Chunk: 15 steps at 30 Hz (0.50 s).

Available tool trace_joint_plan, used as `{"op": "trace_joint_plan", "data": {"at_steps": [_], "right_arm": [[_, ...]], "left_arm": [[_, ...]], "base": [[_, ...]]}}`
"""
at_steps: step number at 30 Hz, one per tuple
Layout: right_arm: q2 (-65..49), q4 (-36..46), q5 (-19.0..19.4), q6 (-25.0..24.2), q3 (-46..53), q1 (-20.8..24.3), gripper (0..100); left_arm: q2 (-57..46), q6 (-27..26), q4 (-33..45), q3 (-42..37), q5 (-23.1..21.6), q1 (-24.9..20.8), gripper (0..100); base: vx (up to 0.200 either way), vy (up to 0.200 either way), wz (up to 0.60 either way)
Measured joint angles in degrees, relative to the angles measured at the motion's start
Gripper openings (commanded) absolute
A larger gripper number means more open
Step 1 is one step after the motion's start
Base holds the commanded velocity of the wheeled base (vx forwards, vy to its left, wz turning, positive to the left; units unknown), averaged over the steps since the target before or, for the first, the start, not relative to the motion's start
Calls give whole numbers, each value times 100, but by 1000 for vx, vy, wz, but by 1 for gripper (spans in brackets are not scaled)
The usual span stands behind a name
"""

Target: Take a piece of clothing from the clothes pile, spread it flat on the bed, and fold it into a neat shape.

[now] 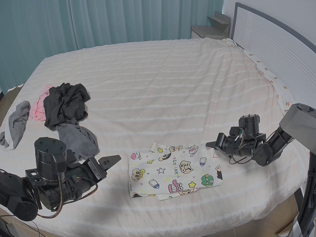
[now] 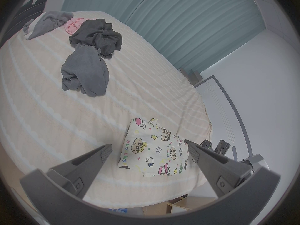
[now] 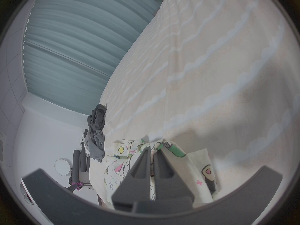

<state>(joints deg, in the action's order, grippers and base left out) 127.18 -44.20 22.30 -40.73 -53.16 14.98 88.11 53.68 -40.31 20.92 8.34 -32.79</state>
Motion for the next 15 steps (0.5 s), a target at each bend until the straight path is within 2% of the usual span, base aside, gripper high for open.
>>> {"op": "trace_joint_plan", "data": {"at_steps": [15], "right_arm": [[-290,-547,-104,-13,330,-223,0]], "left_arm": [[0,0,0,0,-2,0,100]], "base": [[0,0,0]]}}
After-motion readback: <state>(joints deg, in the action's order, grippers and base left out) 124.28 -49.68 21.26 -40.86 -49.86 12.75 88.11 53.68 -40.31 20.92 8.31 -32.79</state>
